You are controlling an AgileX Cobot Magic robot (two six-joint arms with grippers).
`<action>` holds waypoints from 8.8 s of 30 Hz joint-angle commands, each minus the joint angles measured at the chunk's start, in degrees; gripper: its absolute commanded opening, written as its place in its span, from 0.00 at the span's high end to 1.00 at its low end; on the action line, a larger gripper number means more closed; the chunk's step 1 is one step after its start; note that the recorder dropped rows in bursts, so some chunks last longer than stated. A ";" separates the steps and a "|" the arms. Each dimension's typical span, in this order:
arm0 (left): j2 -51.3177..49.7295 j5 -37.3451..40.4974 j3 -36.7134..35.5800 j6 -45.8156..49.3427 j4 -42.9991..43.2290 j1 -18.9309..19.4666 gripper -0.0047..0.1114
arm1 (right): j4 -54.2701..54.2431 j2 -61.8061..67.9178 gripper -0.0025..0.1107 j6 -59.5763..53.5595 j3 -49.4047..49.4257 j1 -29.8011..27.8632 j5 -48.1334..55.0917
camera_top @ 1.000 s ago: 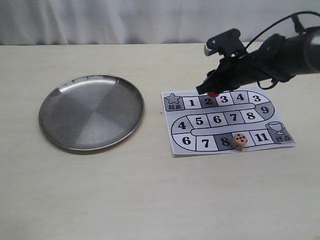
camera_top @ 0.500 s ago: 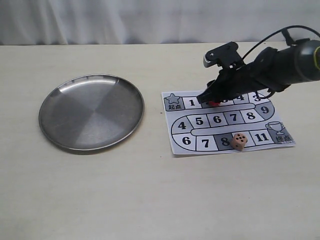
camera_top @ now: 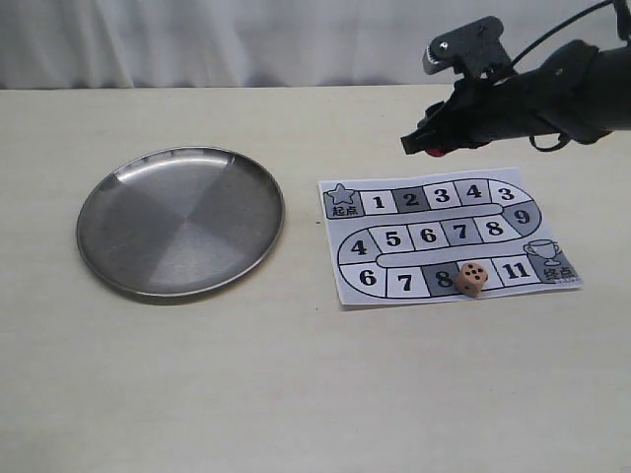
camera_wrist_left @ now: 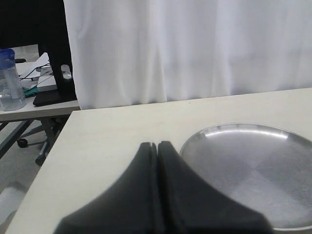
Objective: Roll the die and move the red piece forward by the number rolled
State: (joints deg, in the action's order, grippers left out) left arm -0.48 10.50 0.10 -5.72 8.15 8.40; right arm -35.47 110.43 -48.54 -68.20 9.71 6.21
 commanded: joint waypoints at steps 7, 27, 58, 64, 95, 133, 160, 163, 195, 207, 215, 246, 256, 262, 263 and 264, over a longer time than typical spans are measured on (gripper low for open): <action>0.31 -0.50 -0.10 0.17 0.08 -0.43 0.96 | 0.43 10.33 0.94 -0.07 -0.06 -2.92 0.10; 0.31 -0.50 -0.10 0.17 0.08 -0.43 0.96 | 1.82 -0.71 0.94 -0.06 -0.06 -7.50 2.96; 0.31 -0.50 -0.10 0.17 0.08 -0.43 0.96 | 1.83 -0.11 0.94 1.87 2.23 -12.35 1.41; 0.31 -0.50 -0.10 0.17 0.08 -0.43 0.96 | 1.83 9.52 0.94 1.87 4.95 -12.35 -4.78; 0.31 -0.50 -0.10 0.17 0.08 -0.43 0.96 | 1.68 9.00 0.94 4.85 4.95 -12.22 -11.94; 0.31 -0.50 -0.10 0.17 0.08 -0.43 0.96 | 1.68 11.71 0.57 7.04 1.15 -12.22 -8.90; 0.31 -0.50 -0.10 0.17 0.08 -0.43 0.96 | -3.22 -43.78 0.94 12.50 17.19 -12.20 -2.13; 0.31 -0.50 -0.10 0.17 0.08 -0.43 0.96 | -16.23 -49.71 0.94 13.48 27.54 -12.20 -8.52; 0.31 -0.50 -0.10 0.17 0.08 -0.43 0.96 | 32.55 -81.02 0.94 50.89 68.20 -12.20 -19.08; 0.31 -0.50 -0.10 0.17 0.08 -0.43 0.96 | 32.55 -92.06 0.94 50.89 68.20 -12.20 -12.59; 0.31 -0.50 -0.10 0.17 0.08 -0.43 0.96 | 32.55 -104.91 0.94 49.95 68.20 -12.20 0.15; 0.31 -0.50 -0.10 0.17 0.08 -0.43 0.96 | 32.55 -110.43 0.94 49.21 68.20 -12.20 2.94; 0.31 -0.50 -0.10 0.17 0.08 -0.43 0.96 | 32.55 -110.43 0.94 49.21 68.20 -12.20 2.94; 0.31 -0.50 -0.10 0.17 0.08 -0.43 0.96 | 32.55 -110.43 0.94 49.21 68.20 -12.20 2.94; 0.31 -0.50 -0.10 0.17 0.08 -0.43 0.96 | 32.55 -110.43 0.94 49.21 68.20 -12.20 2.94; 0.31 -0.50 -0.10 0.17 0.08 -0.43 0.96 | 32.55 -110.43 0.94 49.21 68.20 -12.20 2.94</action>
State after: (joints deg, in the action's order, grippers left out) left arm -0.48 10.50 0.10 -5.72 8.15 8.40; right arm -3.38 0.34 0.95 -0.17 -2.39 9.09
